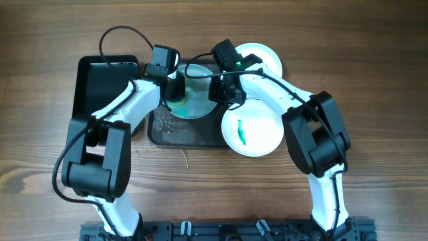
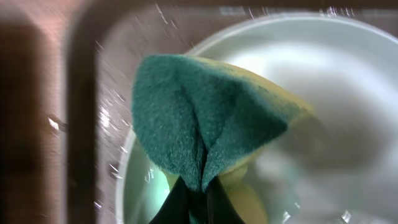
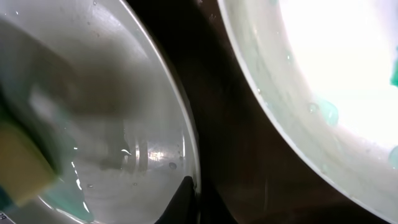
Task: Clean dirty plates on tray and stack at the side
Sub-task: 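Scrub the left plate again with the sponge in the left gripper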
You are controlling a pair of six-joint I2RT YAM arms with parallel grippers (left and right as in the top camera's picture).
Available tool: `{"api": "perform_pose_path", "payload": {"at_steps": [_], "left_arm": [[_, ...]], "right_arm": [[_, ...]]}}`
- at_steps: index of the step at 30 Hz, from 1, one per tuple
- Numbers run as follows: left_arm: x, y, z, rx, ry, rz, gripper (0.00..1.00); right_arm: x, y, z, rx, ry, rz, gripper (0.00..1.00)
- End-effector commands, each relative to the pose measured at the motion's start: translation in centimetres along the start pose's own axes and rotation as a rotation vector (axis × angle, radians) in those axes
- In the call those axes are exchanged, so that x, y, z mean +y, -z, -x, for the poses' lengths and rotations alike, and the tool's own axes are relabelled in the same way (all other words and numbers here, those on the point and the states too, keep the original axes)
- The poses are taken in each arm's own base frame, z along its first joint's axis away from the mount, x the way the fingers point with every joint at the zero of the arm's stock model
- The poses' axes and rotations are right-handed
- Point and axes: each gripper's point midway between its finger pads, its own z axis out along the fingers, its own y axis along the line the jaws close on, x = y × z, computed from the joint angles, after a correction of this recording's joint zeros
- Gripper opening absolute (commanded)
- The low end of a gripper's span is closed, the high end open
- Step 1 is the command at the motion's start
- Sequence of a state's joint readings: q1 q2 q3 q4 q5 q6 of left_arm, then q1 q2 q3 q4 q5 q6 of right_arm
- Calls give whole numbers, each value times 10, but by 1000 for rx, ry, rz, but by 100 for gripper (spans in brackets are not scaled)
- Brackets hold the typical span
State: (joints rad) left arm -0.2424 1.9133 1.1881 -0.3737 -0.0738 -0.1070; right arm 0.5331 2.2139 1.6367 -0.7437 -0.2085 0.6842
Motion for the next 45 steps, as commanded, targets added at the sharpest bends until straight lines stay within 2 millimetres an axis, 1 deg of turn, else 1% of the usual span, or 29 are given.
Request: {"api": "perform_pose_path", "payload": {"at_steps": [1,3,5,8,10,13,15,16,18,20,22,23,24,25,27,29,31,32,34,36,38,40,41,43,45], "left_arm": [[33,-3,10,-52,-18,178,4],[31,-3,2,-26,15,173,4],[22,-4,-12,32,20,131,4],[-13,-1,-45,182,17,-67,4],[-41,7,-62,265,36,-235,4],[-73,21,-69,320,62,-443,4],[-85,28,-65,317,73,-532,4],[-86,29,-61,306,76,-551,4],[-84,26,-52,269,78,-552,4],[-77,22,-42,226,86,-526,4],[-60,12,-31,179,132,-432,4],[-45,5,-24,151,184,-338,4],[-33,1,-22,136,218,-269,4],[-12,-4,-19,107,277,-141,4],[16,-6,-17,71,346,26,4],[41,-3,-22,56,375,173,4],[43,-2,-30,86,368,192,4],[42,-2,-36,113,366,184,4],[30,-1,-47,176,347,123,4],[-5,2,-61,273,263,-84,4],[-44,14,-67,332,180,-333,4],[-74,30,-68,353,130,-534,4],[-85,37,-68,354,114,-615,4],[-94,44,-64,345,109,-688,4],[-93,42,-60,326,105,-682,4]], "right_arm": [[-19,-13,-4,12,8,-62,4],[-19,-13,-4,12,7,-61,4],[-19,-13,-3,11,7,-60,4],[-17,-13,-3,11,9,-53,4],[-17,-13,-3,13,13,-50,4],[-16,-13,-4,15,15,-48,4],[-16,-13,-4,15,15,-48,4],[-16,-13,-4,15,16,-48,4],[-16,-13,-4,16,16,-48,4],[-17,-13,-4,16,16,-49,4],[-17,-13,-4,17,16,-49,4],[-17,-13,-4,18,16,-50,4],[-17,-13,-4,18,16,-50,4],[-17,-13,-4,18,16,-50,4],[-17,-13,-4,17,16,-50,4],[-17,-13,-4,17,16,-50,4],[-17,-13,-4,17,15,-50,4],[-17,-13,-4,17,16,-49,4],[-16,-13,-5,19,16,-47,4],[-16,-13,-4,18,15,-47,4],[-16,-13,-4,18,15,-47,4],[-17,-13,-4,19,15,-48,4],[-16,-13,-5,19,16,-48,4],[-16,-13,-5,19,16,-47,4],[-16,-13,-5,19,16,-47,4]]}}
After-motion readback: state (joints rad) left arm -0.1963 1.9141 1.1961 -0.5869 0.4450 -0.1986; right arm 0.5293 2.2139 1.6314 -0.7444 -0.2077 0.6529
